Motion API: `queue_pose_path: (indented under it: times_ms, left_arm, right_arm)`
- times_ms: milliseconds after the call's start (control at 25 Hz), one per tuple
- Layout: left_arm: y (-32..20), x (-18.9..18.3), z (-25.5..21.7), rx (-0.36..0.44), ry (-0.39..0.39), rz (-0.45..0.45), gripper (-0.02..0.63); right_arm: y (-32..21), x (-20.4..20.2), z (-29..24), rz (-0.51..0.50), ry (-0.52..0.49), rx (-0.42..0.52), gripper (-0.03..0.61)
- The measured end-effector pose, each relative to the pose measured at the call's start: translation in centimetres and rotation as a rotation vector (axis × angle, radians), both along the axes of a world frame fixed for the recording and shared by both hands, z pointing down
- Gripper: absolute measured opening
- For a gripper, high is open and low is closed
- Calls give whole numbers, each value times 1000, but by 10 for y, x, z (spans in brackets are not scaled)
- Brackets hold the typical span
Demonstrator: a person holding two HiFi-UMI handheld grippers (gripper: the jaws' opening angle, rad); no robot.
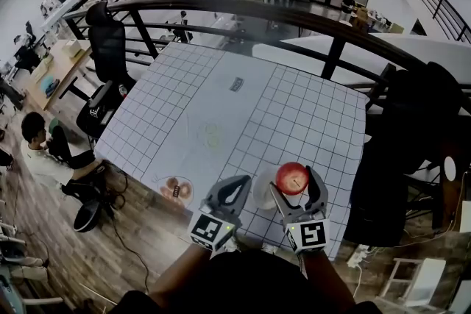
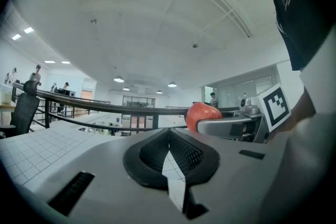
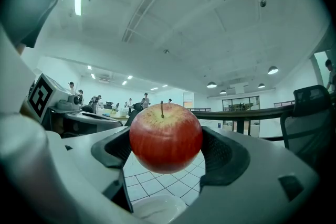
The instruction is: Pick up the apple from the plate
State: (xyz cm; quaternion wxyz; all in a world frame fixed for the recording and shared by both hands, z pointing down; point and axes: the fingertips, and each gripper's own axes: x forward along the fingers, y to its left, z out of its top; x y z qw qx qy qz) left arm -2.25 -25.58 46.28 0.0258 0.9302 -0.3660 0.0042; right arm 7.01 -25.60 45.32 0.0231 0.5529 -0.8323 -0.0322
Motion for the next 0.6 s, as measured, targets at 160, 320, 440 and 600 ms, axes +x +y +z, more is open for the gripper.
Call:
queue_pose_path:
  times_ms: [160,320,440,600]
  left_arm:
    - [0,3,-2,-1,3,2,23]
    - [-1,3,-5,7,-4,9,23]
    - [2,4,2,9,-24,17,23]
    - [2,0,4,6,-27,6,23]
  right_arm:
    - [0,1,-2,0,1,7,422]
    - [-1,-1,-5,0,2,8,422]
    - [2,3,-4,0,11,-2,422]
    - [3,1,-1,-4,3,2,422]
